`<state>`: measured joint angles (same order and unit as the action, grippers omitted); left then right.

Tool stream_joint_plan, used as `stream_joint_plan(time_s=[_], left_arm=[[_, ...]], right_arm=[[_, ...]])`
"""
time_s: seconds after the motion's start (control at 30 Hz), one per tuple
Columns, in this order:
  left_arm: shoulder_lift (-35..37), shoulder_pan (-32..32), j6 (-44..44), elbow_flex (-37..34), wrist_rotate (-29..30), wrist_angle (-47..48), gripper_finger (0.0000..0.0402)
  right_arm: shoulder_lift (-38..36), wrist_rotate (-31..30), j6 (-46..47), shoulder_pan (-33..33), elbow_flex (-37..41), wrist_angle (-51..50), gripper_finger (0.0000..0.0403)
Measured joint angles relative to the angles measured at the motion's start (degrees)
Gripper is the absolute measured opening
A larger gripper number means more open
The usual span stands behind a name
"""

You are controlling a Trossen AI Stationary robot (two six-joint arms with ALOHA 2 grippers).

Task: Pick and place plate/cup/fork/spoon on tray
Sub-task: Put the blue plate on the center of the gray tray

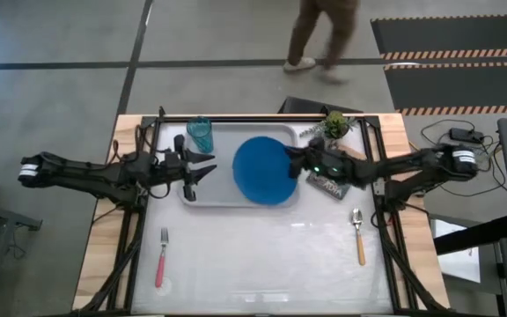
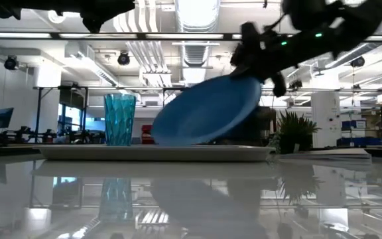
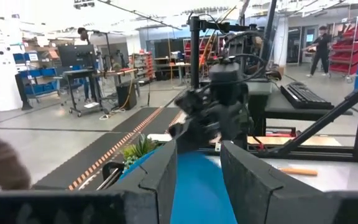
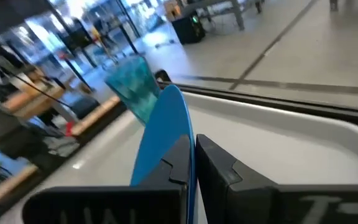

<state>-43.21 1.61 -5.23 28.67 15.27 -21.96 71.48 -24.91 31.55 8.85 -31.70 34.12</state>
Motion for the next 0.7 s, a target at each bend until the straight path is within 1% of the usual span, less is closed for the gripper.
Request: stream_joint_plan(time_s=[0.17,0.33,0.47,0.7], left_arm=[[0.7,0.0,0.0,0.0,0.0,0.1,0.0108],[1.0,0.0,0.2,-0.1,0.0,0.3,0.0108],[0.7,0.0,0.3,-0.2,0.0,0.4,0.0108],[0.5,0.0,0.3,-0.4,0.0,0.4,0.0108]], right_arm=[[8.0,3.3,-2.4,3.7,-7.2,-1.3,0.0008],[14.6,6.1,-3.0,6.6,-12.2,-1.3,0.0008],[18.5,6.6,-4.6,7.9,-14.5,-1.4,0.0008],[22.7,6.5,-6.5,10.0,-17.5,-7.7,0.0008]])
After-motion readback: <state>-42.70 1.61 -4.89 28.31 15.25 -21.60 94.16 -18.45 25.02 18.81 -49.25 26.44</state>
